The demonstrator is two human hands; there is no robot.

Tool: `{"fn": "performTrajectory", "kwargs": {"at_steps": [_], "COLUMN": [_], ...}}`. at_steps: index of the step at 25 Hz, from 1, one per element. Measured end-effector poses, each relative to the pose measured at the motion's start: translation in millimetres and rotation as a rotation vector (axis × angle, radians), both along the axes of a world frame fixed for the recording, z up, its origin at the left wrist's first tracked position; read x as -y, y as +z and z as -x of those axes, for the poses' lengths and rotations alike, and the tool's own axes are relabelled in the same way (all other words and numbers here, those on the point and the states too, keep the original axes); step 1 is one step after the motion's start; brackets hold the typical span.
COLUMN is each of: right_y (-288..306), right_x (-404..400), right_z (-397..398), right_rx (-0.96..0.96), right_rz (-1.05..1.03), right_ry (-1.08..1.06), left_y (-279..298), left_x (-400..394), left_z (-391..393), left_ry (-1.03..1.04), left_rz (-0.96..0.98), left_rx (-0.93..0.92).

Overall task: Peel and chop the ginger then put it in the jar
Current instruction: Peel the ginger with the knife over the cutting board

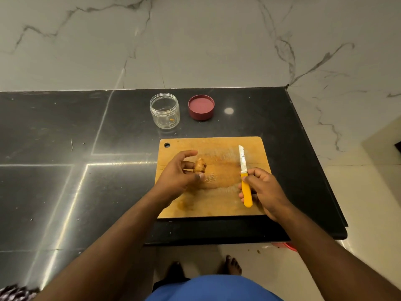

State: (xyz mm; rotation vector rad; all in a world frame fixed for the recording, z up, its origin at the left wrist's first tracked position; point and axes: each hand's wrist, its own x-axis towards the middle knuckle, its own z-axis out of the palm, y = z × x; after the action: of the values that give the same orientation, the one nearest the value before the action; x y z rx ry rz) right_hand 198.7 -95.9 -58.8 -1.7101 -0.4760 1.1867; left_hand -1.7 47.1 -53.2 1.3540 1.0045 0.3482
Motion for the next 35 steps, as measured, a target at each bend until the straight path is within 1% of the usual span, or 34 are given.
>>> {"fn": "performTrajectory", "kwargs": {"at_steps": [2, 3, 5, 8, 10, 14, 16, 18, 19, 21, 24, 25, 26, 27, 29, 30, 32, 35], "right_y": [4, 6, 10, 12, 9, 7, 8, 7, 7, 9, 14, 16, 19, 22, 31, 33, 35, 36], "right_x": [0, 0, 1, 1, 0, 4, 8, 12, 14, 15, 17, 17, 17, 16, 13, 12, 9, 7], "right_z": [-6, -9, -13, -7, 1, 21, 31, 36, 37, 36, 39, 40, 43, 46, 54, 56, 57, 59], "right_rx": [-0.007, 0.006, 0.035, 0.06, 0.079, 0.129, 0.164, 0.287, 0.388, 0.551, 0.608, 0.59, 0.514, 0.37, -0.032, -0.181, -0.337, -0.416], "right_rz": [0.01, 0.021, 0.039, 0.037, 0.008, -0.007, -0.035, -0.06, -0.068, -0.095, -0.145, -0.148, -0.142, -0.129, -0.11, -0.115, -0.143, -0.177], "right_ry": [0.038, 0.071, 0.131, 0.167, 0.144, 0.117, 0.156, 0.243, 0.296, 0.361, 0.39, 0.382, 0.347, 0.277, 0.094, 0.027, -0.029, -0.037], "left_y": [4, 6, 8, 5, 0, -3, -2, 0, 1, 4, 7, 6, 6, 6, 7, 8, 9, 10], "left_x": [-3, -4, -4, -3, -3, -6, -6, -9, -11, -12, -11, -11, -10, -10, -9, -8, -5, 1], "left_z": [0, 0, 1, 2, 3, 7, 4, -2, -5, -11, -11, -9, -9, -9, -9, -10, -13, -16], "left_ry": [-0.012, -0.023, -0.026, 0.056, 0.119, 0.129, 0.092, 0.072, 0.084, 0.112, 0.118, 0.12, 0.124, 0.132, 0.158, 0.175, 0.209, 0.241], "left_rz": [-0.095, -0.096, -0.013, 0.182, 0.223, 0.215, 0.141, 0.087, 0.105, 0.211, 0.345, 0.364, 0.366, 0.351, 0.301, 0.289, 0.3, 0.342], "left_rx": [-0.083, -0.087, -0.034, 0.101, 0.134, 0.137, 0.081, 0.012, 0.005, 0.061, 0.179, 0.202, 0.215, 0.22, 0.231, 0.251, 0.303, 0.348]}}
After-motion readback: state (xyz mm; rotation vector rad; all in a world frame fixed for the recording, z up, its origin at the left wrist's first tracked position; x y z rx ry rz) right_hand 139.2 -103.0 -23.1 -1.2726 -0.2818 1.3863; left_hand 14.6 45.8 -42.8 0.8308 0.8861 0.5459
